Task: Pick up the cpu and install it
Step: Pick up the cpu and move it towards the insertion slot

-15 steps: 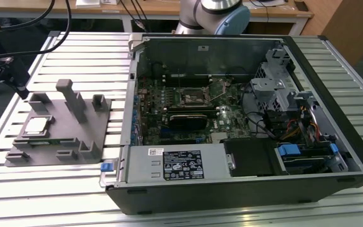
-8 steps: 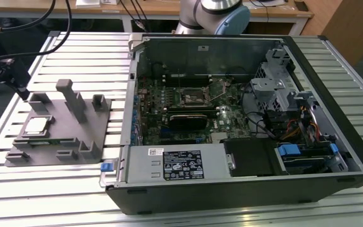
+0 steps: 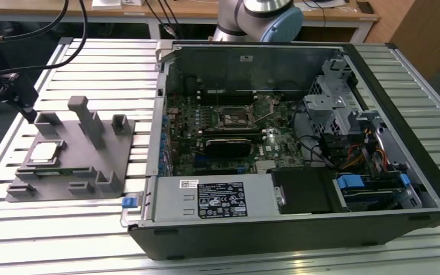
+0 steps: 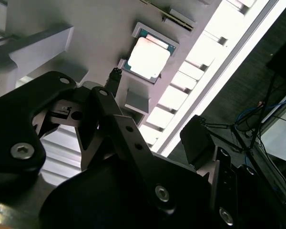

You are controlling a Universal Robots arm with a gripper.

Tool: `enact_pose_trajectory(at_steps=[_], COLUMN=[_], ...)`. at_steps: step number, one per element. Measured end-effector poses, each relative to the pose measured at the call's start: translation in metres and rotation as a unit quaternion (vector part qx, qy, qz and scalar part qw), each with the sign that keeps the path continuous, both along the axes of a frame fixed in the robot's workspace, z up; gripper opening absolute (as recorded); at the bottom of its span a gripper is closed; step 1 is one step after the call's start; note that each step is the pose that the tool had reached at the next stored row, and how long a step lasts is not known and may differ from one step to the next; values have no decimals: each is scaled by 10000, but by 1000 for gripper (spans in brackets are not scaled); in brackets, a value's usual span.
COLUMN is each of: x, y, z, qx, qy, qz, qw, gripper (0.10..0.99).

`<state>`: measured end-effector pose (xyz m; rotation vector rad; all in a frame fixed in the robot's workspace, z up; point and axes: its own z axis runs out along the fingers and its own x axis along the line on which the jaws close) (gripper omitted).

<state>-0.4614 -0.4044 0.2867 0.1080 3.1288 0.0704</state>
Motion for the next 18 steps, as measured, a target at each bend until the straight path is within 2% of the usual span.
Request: enact_pose_trajectory(at_steps=[18], x=[24], y=[0], z=[-56], qx=[0], qy=[2], qz=[0], qw=[10000], gripper=[776])
